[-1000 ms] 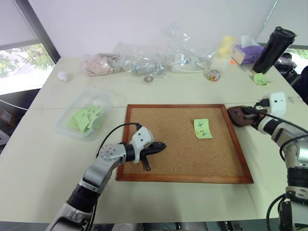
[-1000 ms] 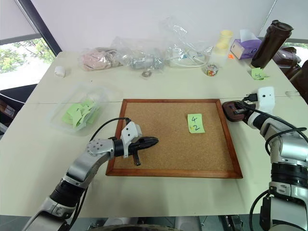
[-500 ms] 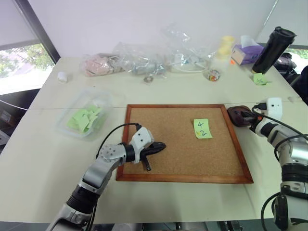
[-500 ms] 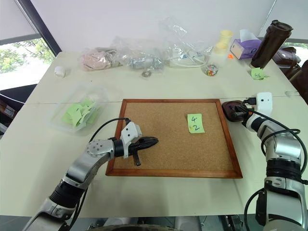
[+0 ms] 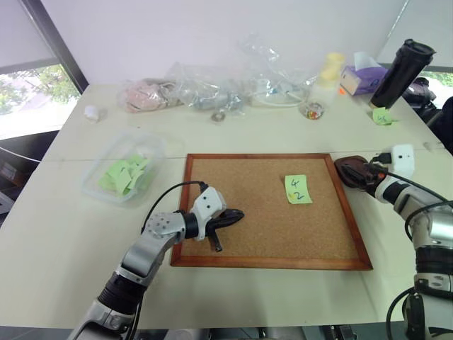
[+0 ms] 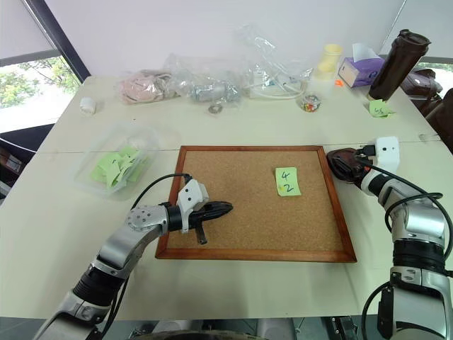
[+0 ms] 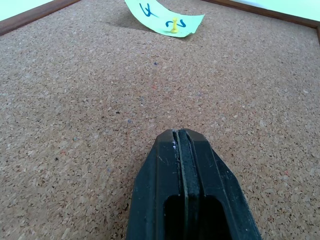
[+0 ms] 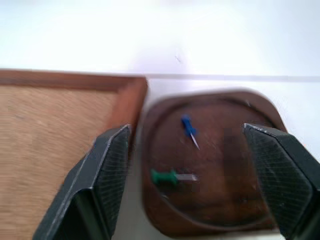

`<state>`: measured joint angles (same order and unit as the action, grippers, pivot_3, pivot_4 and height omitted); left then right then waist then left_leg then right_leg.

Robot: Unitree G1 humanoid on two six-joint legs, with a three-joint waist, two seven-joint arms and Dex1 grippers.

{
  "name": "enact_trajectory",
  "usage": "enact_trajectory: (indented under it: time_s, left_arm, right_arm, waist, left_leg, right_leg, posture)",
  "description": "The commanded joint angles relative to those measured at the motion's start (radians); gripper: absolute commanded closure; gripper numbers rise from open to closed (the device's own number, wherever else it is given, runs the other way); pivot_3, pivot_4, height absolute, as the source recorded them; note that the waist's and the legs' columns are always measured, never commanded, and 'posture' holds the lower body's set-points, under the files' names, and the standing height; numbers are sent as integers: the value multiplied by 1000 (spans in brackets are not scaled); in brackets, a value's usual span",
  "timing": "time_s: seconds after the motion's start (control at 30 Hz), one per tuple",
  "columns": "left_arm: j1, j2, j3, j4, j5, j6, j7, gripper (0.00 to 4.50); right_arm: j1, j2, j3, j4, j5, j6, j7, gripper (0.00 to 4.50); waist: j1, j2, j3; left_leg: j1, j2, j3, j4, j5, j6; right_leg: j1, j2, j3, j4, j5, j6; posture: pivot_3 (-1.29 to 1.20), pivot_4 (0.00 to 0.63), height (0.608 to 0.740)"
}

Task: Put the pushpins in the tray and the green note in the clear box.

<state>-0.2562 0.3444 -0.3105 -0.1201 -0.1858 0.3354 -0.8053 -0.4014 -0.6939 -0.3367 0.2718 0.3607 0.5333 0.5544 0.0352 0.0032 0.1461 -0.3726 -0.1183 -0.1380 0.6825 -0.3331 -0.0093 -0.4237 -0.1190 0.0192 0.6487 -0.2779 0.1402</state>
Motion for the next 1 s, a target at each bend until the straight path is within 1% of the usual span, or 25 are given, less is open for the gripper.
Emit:
enact_trajectory:
  time_s: [0.03, 0.23, 0.33, 0.4, 0.57, 0.77, 1.0]
  left_arm:
    - [6, 4, -11, 10, 7, 7, -3, 4500]
    - [-4, 3, -13, 20, 9, 2, -10, 4500]
    - [-8, 1, -13, 24, 9, 2, -12, 4500]
    - [-10, 1, -11, 26, 10, 2, -13, 4500]
    - [-12, 4, -8, 26, 12, 3, -15, 4500]
    - [-9, 10, -5, 19, 13, 6, -15, 4500]
    - [-8, 15, -4, 15, 15, 5, -14, 4500]
  right_arm:
    - [-5, -31, -43, -97, 31, 29, -1, 800]
    - [-18, -43, -54, -175, 65, 90, 8, 800]
    - [41, -64, 1, -344, 140, 167, 118, 800]
    - [90, -73, 42, -435, 164, 184, 175, 800]
    - [149, -48, 122, -532, 171, 183, 202, 800]
    - [195, -21, 220, -518, 95, 100, 200, 800]
    - [199, 14, 254, -454, 45, 45, 188, 800]
  waist:
    - [0, 0, 0]
    - [1, 0, 0]
    - [3, 0, 0]
    - [3, 0, 0]
    - [3, 0, 0]
    - [4, 0, 0]
    - [3, 0, 0]
  left_leg:
    - [0, 0, 0, 0, 0, 0]
    - [0, 0, 0, 0, 0, 0]
    - [0, 0, 0, 0, 0, 0]
    - [0, 0, 0, 0, 0, 0]
    - [0, 0, 0, 0, 0, 0]
    - [0, 0, -1, 0, 0, 0]
    - [0, 0, -1, 0, 0, 0]
  right_leg:
    - [0, 0, 0, 0, 0, 0]
    - [0, 0, 0, 0, 0, 0]
    - [0, 0, 0, 0, 0, 0]
    - [0, 0, 0, 0, 0, 0]
    - [1, 0, 0, -1, 0, 0]
    - [0, 0, 0, 0, 0, 0]
    - [0, 0, 0, 0, 0, 0]
  posture:
    - [0, 150, 740]
    - [0, 150, 740]
    - [0, 150, 740]
    - [0, 150, 740]
    - [0, 150, 740]
    - [0, 150, 740]
    - [0, 150, 740]
